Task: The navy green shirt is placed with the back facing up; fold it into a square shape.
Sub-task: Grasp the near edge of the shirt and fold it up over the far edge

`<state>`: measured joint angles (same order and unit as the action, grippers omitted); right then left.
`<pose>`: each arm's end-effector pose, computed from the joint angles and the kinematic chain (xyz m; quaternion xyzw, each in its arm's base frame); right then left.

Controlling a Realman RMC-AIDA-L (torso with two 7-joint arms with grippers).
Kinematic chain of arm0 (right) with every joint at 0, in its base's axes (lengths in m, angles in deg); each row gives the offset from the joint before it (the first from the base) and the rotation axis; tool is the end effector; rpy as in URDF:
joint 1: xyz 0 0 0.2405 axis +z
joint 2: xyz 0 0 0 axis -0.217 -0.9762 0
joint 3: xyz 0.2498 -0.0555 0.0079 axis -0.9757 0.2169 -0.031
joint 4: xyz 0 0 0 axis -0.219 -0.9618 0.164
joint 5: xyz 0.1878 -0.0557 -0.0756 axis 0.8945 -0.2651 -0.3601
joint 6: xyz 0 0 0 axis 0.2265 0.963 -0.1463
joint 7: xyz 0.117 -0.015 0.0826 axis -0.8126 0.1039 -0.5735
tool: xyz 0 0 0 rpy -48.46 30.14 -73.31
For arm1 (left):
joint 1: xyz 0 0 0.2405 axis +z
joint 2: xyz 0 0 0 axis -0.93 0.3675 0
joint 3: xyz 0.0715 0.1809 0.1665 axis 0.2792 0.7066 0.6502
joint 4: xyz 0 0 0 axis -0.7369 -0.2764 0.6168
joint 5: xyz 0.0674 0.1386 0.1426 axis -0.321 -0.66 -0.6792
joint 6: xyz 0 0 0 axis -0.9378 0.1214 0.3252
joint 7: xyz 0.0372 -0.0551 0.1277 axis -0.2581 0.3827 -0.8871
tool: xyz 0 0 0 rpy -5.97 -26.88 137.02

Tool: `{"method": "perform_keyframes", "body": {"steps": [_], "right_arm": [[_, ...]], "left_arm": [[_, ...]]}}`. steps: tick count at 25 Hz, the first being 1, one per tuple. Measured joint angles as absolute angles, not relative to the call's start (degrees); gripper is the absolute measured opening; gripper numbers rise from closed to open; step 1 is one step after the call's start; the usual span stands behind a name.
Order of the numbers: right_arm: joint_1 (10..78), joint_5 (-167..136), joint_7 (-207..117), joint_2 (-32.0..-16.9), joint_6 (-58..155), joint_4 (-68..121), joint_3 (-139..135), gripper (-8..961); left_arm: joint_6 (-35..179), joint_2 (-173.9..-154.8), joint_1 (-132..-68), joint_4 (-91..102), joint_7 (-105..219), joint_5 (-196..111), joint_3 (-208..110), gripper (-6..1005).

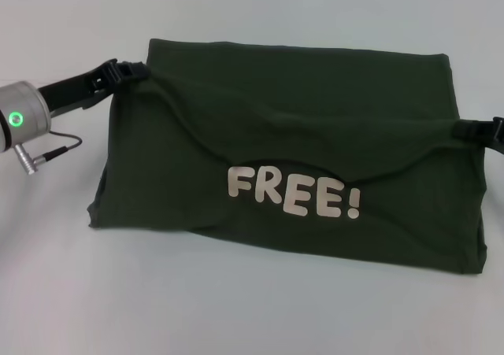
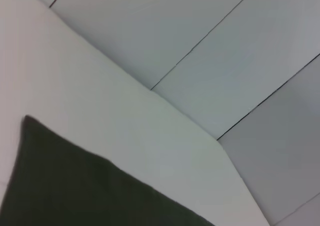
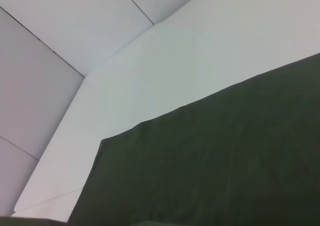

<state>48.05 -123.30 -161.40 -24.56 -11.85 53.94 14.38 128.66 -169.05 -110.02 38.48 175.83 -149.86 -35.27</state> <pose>0.3179 0.3905 0.0589 -0.7238 0.5780 0.2774 0.2552 -0.2644 0.4227 0.0378 -0.7055 -0.5568 -0.3541 0.2586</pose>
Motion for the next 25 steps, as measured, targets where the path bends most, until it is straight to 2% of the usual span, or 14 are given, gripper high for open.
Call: {"method": "perform_keyframes", "body": {"steps": [13, 25], "right_arm": [[48.0, -123.3, -161.4, -24.99, -10.8, 54.1, 14.3, 153], [48.3, -123.3, -161.3, -25.35, -7.1, 53.7, 14.3, 164]], "left_arm": [[122.4, -169.00, -111.3, 40.6, 175.4, -149.7, -30.9, 31], [118.8, -170.66, -111.0, 40.1, 172.2, -149.0, -30.9, 31]]}}
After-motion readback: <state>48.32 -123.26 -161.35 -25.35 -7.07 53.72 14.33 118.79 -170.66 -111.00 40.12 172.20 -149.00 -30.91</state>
